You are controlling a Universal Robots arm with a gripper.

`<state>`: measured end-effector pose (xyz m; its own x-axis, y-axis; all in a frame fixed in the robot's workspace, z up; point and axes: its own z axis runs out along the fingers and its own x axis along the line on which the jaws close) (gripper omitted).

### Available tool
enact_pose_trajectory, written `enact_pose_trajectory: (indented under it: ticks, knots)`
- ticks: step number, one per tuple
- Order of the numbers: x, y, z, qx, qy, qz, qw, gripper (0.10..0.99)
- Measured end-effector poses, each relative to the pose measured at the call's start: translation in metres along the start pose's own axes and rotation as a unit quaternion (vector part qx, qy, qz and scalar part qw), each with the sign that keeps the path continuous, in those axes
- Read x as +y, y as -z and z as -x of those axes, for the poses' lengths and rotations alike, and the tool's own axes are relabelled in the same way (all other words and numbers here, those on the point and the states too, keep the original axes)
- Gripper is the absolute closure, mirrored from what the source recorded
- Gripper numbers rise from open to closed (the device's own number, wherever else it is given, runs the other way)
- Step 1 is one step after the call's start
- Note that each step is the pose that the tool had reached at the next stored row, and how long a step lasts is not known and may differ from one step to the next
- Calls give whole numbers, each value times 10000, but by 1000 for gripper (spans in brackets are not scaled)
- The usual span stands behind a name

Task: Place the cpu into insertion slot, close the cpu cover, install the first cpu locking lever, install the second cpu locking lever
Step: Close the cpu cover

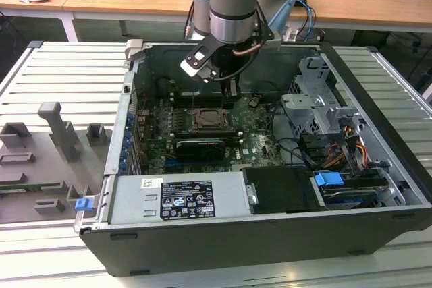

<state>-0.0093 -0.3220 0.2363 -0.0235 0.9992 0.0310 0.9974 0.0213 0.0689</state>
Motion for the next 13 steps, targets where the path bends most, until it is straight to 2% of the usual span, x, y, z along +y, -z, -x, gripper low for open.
enact_pose_trajectory:
  ticks: [2, 8, 13]
  knots:
    - [-28, -24, -1, 0, 0, 0, 10000, 980]
    - [-231, -34, -9, 0, 1, 0, 10000, 980]
    - [-276, -32, -13, 0, 1, 0, 10000, 980]
